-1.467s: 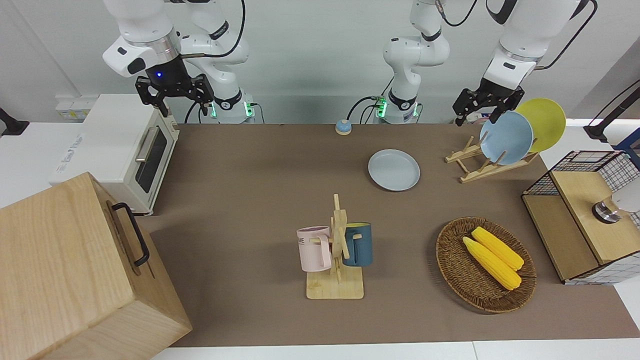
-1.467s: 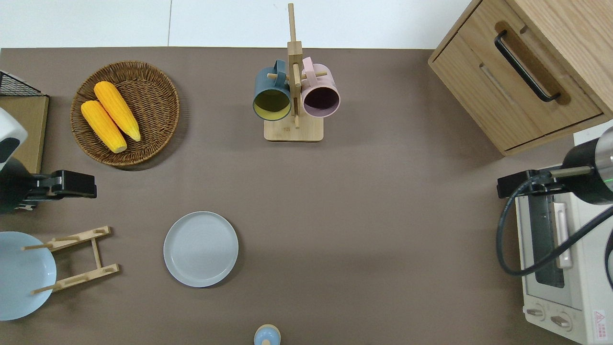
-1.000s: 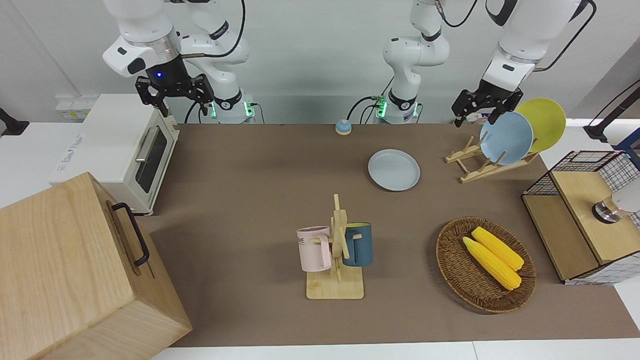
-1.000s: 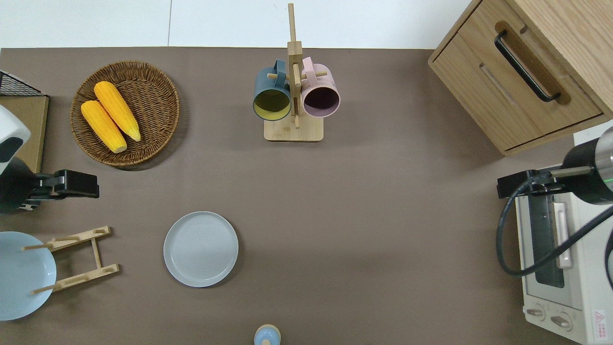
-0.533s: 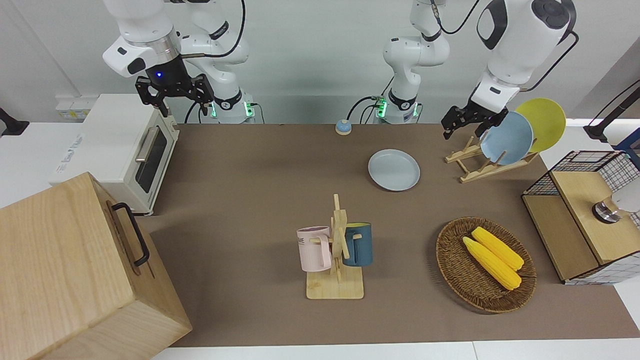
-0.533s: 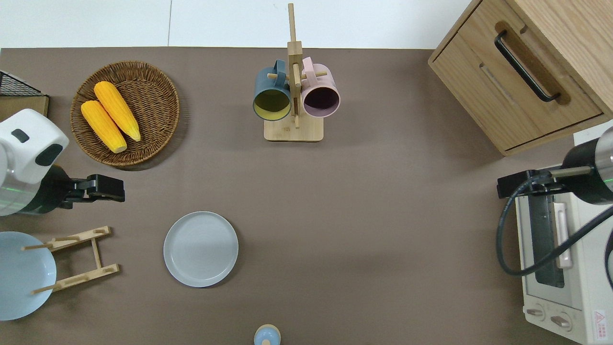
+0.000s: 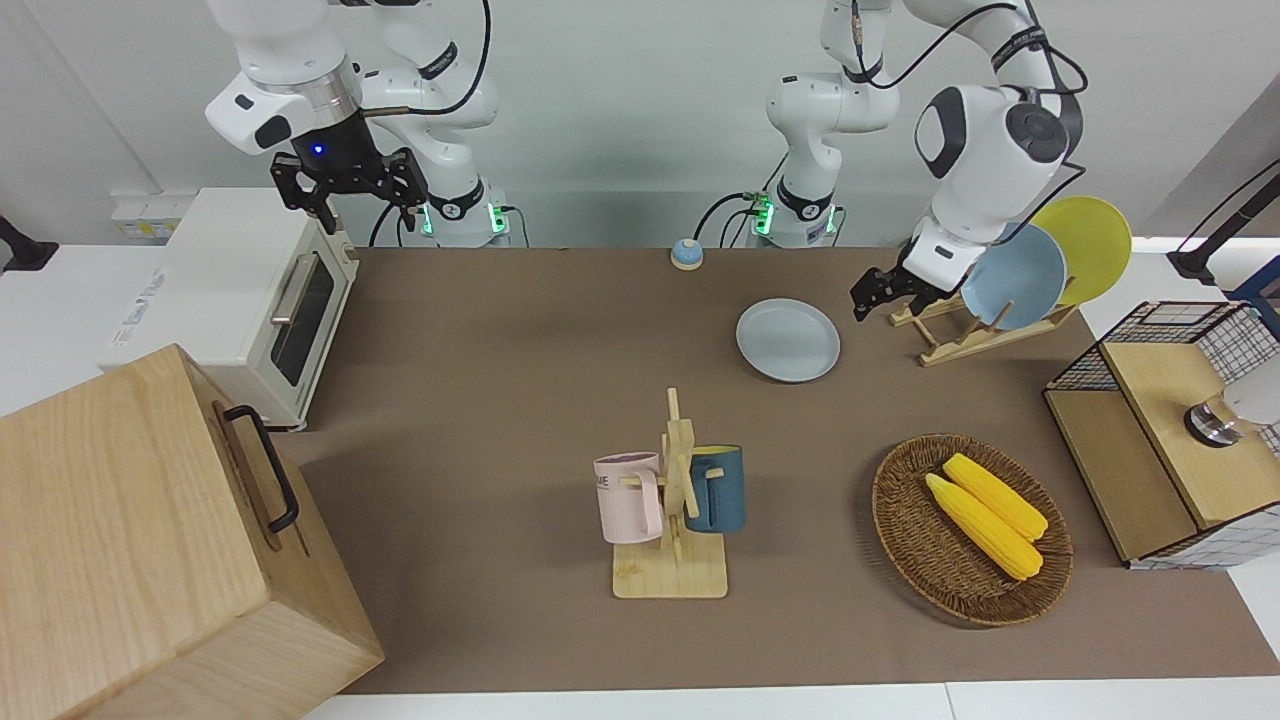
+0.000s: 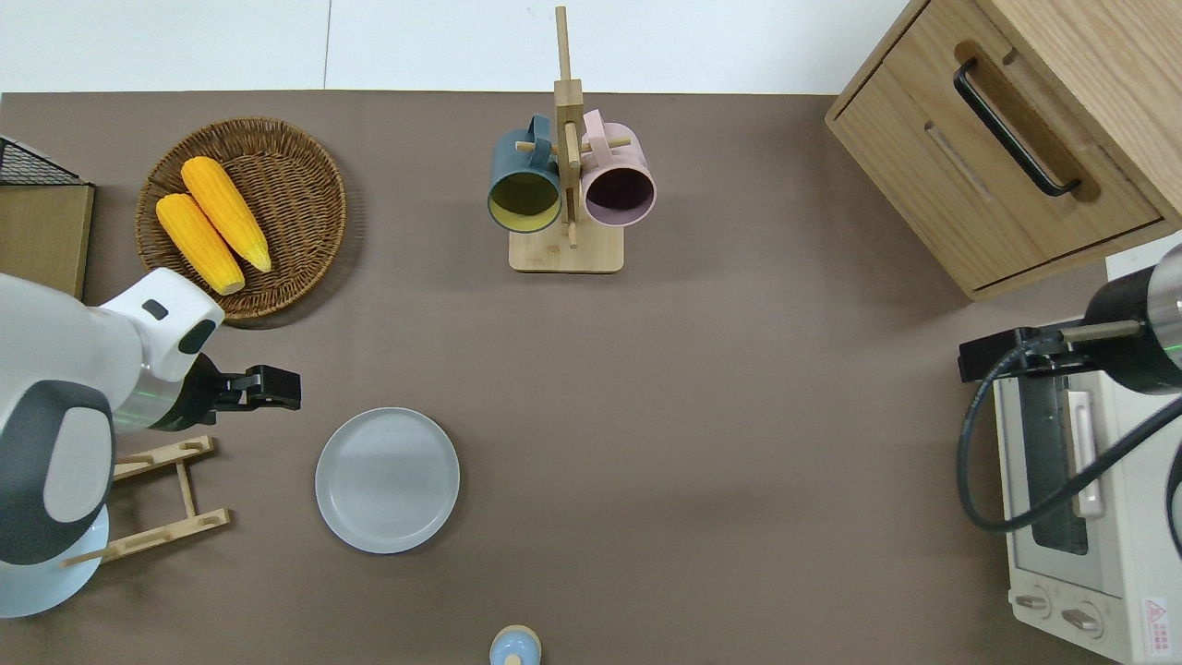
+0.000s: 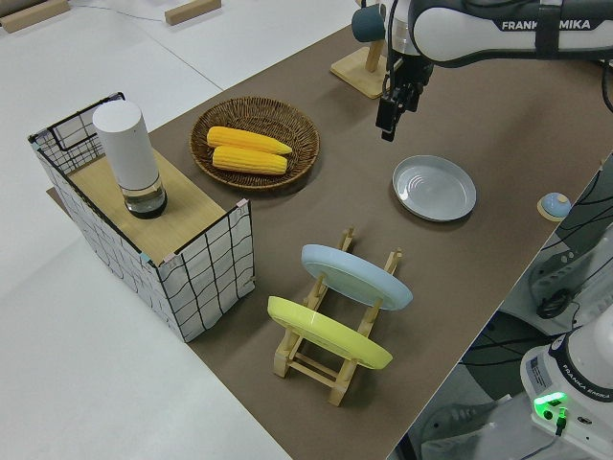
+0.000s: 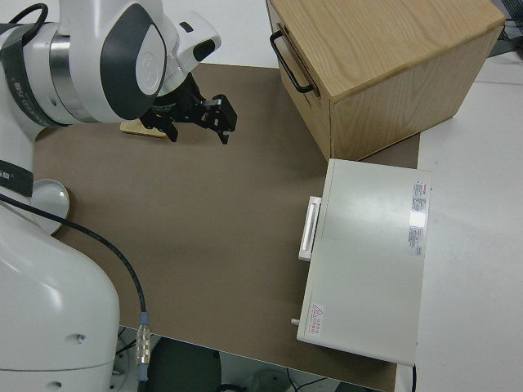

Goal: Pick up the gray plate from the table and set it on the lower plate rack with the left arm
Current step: 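Grasp the rim of the gray plate with the left gripper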

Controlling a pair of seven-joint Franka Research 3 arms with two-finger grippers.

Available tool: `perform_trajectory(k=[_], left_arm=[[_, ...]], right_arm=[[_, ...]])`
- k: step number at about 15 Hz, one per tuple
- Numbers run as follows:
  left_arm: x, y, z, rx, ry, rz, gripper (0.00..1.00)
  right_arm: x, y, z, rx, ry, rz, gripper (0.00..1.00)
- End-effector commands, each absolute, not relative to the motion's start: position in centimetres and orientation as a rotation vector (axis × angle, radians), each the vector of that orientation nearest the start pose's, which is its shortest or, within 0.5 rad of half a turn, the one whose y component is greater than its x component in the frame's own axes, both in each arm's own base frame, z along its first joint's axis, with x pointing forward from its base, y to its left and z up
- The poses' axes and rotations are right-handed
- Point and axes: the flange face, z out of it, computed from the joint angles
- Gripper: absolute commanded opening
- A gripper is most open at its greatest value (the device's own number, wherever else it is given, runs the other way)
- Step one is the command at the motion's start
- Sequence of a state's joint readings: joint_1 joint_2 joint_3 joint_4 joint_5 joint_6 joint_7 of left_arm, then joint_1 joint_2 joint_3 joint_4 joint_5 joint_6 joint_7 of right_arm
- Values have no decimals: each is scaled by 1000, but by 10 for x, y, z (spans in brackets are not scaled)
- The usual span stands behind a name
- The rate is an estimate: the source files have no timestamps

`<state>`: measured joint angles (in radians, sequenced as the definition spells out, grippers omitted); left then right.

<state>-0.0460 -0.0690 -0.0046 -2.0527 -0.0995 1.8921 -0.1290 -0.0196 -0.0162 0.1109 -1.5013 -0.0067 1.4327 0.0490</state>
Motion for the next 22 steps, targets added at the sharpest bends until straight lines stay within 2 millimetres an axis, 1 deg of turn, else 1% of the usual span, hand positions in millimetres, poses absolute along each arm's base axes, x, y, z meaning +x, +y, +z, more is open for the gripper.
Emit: perform_trajectory(k=[1, 3, 4, 5, 6, 8, 12, 14, 15, 16, 17, 18, 19, 20, 22], left_arm=[[500, -40, 409, -3217, -221, 110, 1000], [493, -47, 385, -3207, -266, 117, 1000], [492, -48, 375, -3206, -279, 106, 1000], [491, -54, 363, -3205, -272, 94, 1000], [490, -55, 350, -3199, -295, 114, 1000], [483, -54, 337, -3189, -305, 159, 998], [470, -52, 320, -3174, -295, 182, 995], [457, -58, 308, -3170, -269, 196, 991], [454, -57, 305, -3168, -269, 208, 991], [452, -57, 303, -3166, -272, 215, 962], [448, -55, 299, -3162, -277, 234, 805], [447, -55, 298, -3161, -279, 241, 544], [446, -54, 299, -3158, -283, 258, 164], [446, -53, 302, -3158, -299, 251, 2], [446, -49, 305, -3157, -311, 253, 0]], right_arm=[[531, 47, 657, -3134, -43, 92, 990], [531, 47, 657, -3134, -43, 92, 990], [531, 47, 657, -3134, -43, 92, 987], [531, 47, 657, -3134, -43, 92, 990], [531, 47, 657, -3134, -43, 92, 990], [531, 47, 657, -3134, -43, 92, 987], [531, 47, 657, -3134, -43, 92, 990], [531, 47, 657, -3134, -43, 92, 990], [531, 47, 657, -3134, -43, 92, 990], [531, 47, 657, -3134, -43, 92, 990], [531, 47, 657, -3134, -43, 92, 990], [531, 47, 657, -3134, -43, 92, 990], [531, 47, 657, -3134, -43, 92, 990], [531, 47, 657, -3134, -43, 92, 987], [531, 47, 657, -3134, -43, 92, 987]])
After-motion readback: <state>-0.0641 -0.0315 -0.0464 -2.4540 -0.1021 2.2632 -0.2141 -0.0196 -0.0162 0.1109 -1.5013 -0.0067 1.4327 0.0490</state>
